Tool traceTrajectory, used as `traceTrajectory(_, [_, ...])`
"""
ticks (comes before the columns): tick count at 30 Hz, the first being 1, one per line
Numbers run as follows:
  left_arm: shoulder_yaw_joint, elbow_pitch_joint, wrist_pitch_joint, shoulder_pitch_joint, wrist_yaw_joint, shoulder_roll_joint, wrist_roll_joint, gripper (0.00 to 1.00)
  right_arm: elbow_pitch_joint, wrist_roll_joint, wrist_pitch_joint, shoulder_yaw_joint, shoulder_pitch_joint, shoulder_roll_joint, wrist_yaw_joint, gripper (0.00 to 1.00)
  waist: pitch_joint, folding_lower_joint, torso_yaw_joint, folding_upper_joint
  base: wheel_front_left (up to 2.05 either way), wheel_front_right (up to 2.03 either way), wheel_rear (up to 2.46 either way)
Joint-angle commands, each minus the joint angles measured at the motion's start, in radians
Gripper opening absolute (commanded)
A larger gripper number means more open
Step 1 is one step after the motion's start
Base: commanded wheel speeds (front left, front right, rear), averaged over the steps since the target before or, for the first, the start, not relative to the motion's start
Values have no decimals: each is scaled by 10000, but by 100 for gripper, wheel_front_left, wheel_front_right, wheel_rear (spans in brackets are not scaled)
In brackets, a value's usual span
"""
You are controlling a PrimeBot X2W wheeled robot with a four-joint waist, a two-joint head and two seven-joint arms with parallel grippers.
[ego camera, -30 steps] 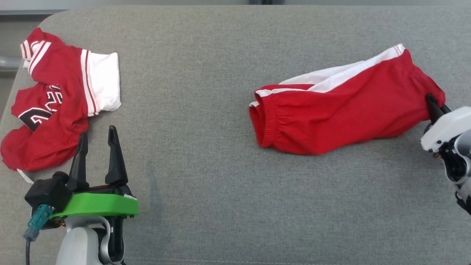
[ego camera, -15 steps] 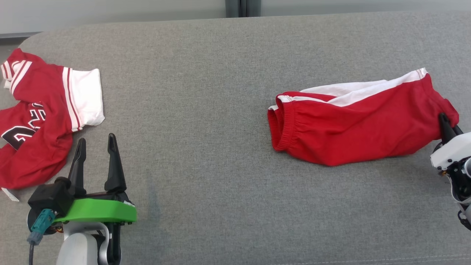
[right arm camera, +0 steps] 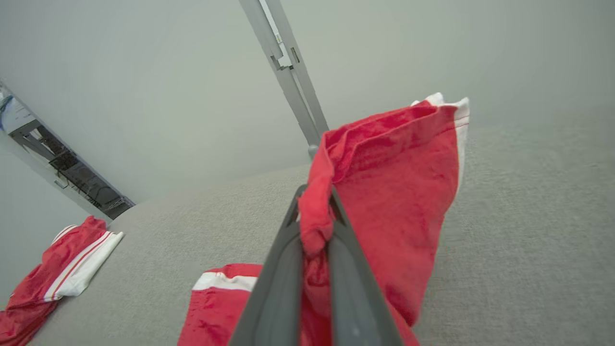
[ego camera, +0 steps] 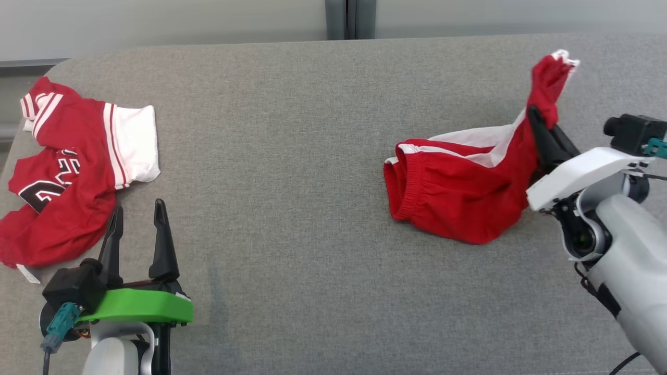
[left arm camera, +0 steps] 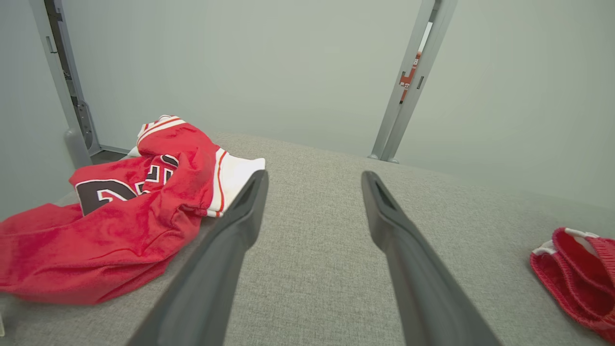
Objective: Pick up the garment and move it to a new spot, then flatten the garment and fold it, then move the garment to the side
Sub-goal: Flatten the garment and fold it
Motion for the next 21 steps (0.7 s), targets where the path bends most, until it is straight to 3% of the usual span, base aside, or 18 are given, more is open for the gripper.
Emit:
traceTrajectory(1, [-10,0,-4,134,-32,33,-35,100,-212,-216,-41,88,101,107,5,0,-44,0,79,-1,0,0,0])
traceTrajectory(8, [-95,-66,-5,255,-29,33,-209,100,-1259,-1089,-36,764,929,591,3,0,-73,0,365,-1,0,0,0])
traceTrajectory(16, [-138,-28,-4,253,-30,33,-354,100,-1196,-1241,101,1164,2107,1301,5,0,-6,0,520,-1,0,0,0])
traceTrajectory(17, [-142,-17,-5,244,-30,33,-352,100,-1174,-1329,97,1243,2152,1335,5,35,0,0,523,-1,0,0,0])
traceTrajectory(18, [-140,-14,-5,236,-30,33,-345,100,-1173,-1468,67,1270,2142,1341,5,92,7,0,515,-1,0,0,0])
traceTrajectory(19, [-134,-12,-5,228,-30,33,-339,100,-1140,-1432,49,1234,2176,1380,3,100,8,0,505,-1,0,0,0])
traceTrajectory(21, [-112,1,-5,211,-30,33,-289,100,-1156,-1352,15,1046,2216,1387,3,100,6,0,468,-1,0,0,0])
